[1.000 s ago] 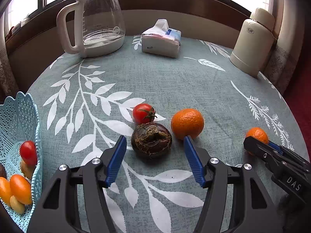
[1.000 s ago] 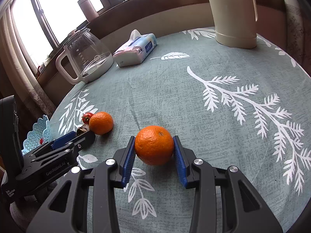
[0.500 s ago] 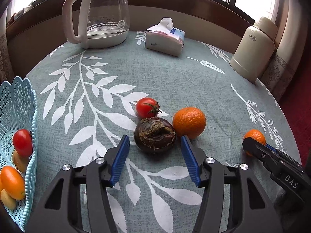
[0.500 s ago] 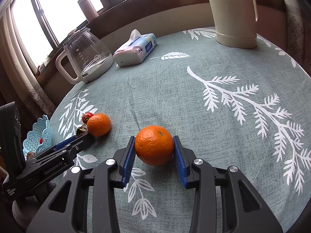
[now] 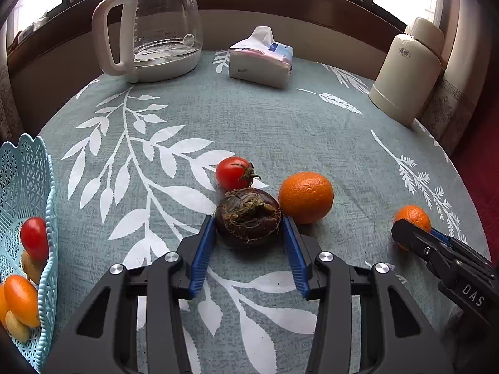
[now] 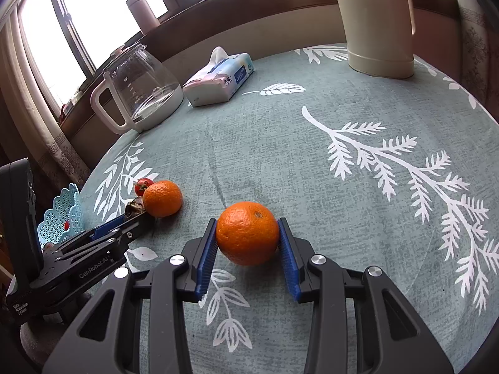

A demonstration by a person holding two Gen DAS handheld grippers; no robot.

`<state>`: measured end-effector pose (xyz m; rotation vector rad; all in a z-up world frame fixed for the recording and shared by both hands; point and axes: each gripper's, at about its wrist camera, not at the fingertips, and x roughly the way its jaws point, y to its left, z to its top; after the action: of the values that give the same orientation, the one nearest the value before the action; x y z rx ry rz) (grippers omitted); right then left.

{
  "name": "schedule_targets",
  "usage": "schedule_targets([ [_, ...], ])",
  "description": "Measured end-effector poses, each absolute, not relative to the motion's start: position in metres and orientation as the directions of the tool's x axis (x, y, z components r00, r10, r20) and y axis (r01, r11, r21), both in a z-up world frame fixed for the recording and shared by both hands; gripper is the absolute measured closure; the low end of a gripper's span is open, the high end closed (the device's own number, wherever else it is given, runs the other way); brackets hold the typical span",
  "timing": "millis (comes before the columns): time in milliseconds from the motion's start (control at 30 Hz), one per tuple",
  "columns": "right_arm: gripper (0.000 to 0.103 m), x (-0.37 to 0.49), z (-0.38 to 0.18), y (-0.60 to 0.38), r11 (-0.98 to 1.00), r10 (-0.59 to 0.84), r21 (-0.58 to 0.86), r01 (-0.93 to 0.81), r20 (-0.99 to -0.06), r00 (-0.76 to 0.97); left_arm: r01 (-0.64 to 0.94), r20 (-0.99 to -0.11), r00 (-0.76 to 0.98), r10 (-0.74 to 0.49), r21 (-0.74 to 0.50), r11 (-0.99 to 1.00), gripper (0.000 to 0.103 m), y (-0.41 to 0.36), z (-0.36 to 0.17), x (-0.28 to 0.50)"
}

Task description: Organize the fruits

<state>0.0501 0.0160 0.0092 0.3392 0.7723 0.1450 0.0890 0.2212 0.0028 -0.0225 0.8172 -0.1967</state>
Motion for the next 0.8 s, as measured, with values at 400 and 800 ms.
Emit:
schedule_targets([
  [400,0.065,0.049,0.010,0.018,0.936,0.253,0.352,-0.009,-0.655,0.712,0.108,-0.703,0.700,-0.122,-0.065,0.992,0.057,0.227,0.006,0.062],
  [800,0.065,0.046,0.014,0.020,0.943,0.240,0.331,-0.014,-0.652,0.720,0.074,-0.656,0.752,-0.063,-0.011,0.997,0.058,0.231,0.024,0.033],
])
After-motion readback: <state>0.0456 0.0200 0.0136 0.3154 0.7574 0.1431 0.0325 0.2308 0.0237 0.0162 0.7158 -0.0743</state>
